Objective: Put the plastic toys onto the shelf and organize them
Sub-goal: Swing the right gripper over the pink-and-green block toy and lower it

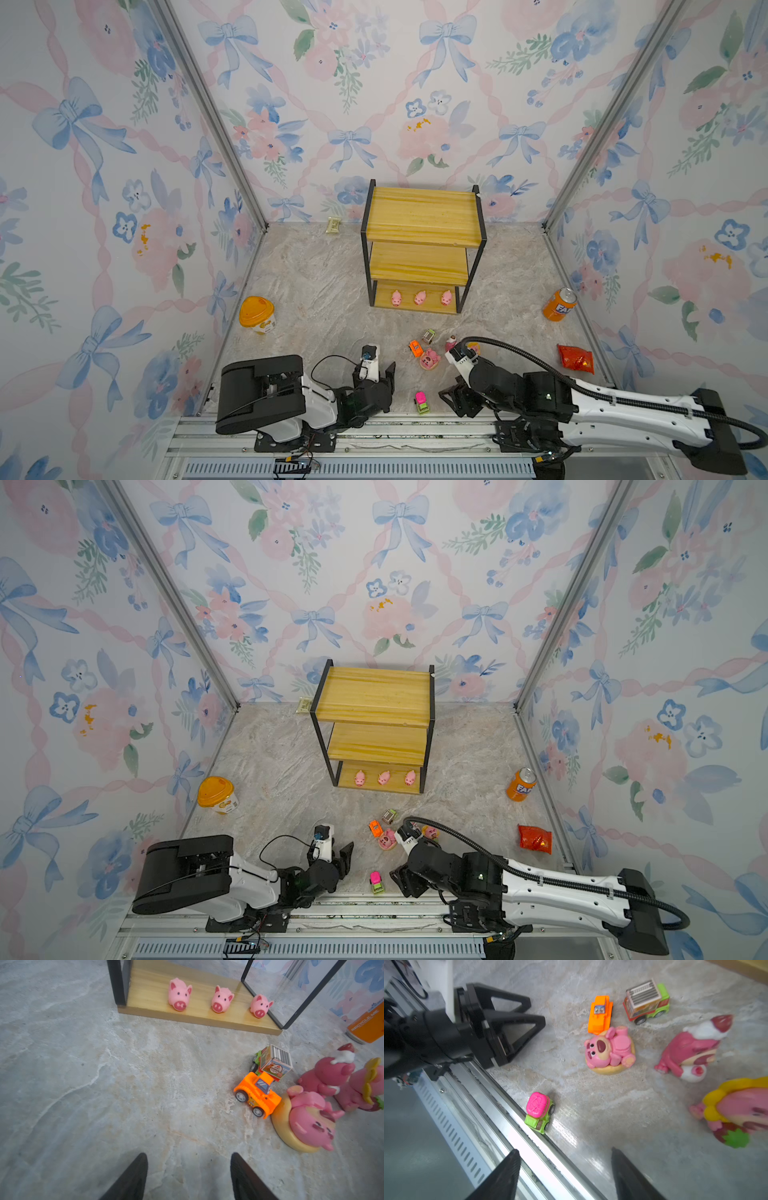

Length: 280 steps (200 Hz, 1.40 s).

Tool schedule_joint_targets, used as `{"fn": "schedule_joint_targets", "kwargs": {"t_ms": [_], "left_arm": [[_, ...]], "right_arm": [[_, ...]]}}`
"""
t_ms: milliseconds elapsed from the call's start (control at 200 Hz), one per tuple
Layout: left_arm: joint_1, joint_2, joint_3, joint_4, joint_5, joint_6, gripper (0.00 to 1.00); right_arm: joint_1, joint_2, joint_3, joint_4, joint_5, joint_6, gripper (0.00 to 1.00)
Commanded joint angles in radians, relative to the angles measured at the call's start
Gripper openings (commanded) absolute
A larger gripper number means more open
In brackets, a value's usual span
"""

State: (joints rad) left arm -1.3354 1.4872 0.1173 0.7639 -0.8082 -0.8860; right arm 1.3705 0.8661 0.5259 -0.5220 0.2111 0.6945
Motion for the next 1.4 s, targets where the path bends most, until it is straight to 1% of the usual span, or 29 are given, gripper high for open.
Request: {"fn": "schedule_joint_targets", "kwargs": {"t_ms": [0, 55, 130, 245, 435, 690, 1115, 1395], "left_arm": [[-0.004, 0.031, -0.041, -0.083, 0.016, -0.068, 0.65], [-0.004, 0.032, -0.046, -0.083, 0.013, -0.078, 0.65], [-0.004, 0.03, -0.056, -0.082, 0.009, -0.087, 0.65], [-0.005, 0.014, -0.071, -0.082, 0.002, -0.098, 0.64], [-0.005, -0.017, -0.097, -0.083, -0.022, -0.116, 0.65], [-0.005, -0.006, -0.095, -0.083, -0.018, -0.111, 0.65], [-0.005, 0.009, -0.094, -0.083, -0.017, -0.114, 0.65], [-0.005, 0.032, -0.088, -0.083, -0.018, -0.128, 0.65]], "right_arm": [[0.097, 0.14, 0.074, -0.02, 0.144, 0.105, 0.7], [0.131, 0.221, 0.116, -0.026, 0.18, 0.118, 0.68], [0.15, 0.313, 0.164, -0.01, 0.179, 0.115, 0.67], [0.157, 0.385, 0.197, 0.046, 0.17, 0.118, 0.64], [0.157, 0.405, 0.21, 0.036, 0.155, 0.121, 0.62], [0.16, 0.494, 0.244, 0.05, 0.077, 0.119, 0.58], [0.168, 0.57, 0.25, 0.073, 0.034, 0.137, 0.57], [0.158, 0.592, 0.244, 0.092, 0.035, 0.129, 0.54]]}}
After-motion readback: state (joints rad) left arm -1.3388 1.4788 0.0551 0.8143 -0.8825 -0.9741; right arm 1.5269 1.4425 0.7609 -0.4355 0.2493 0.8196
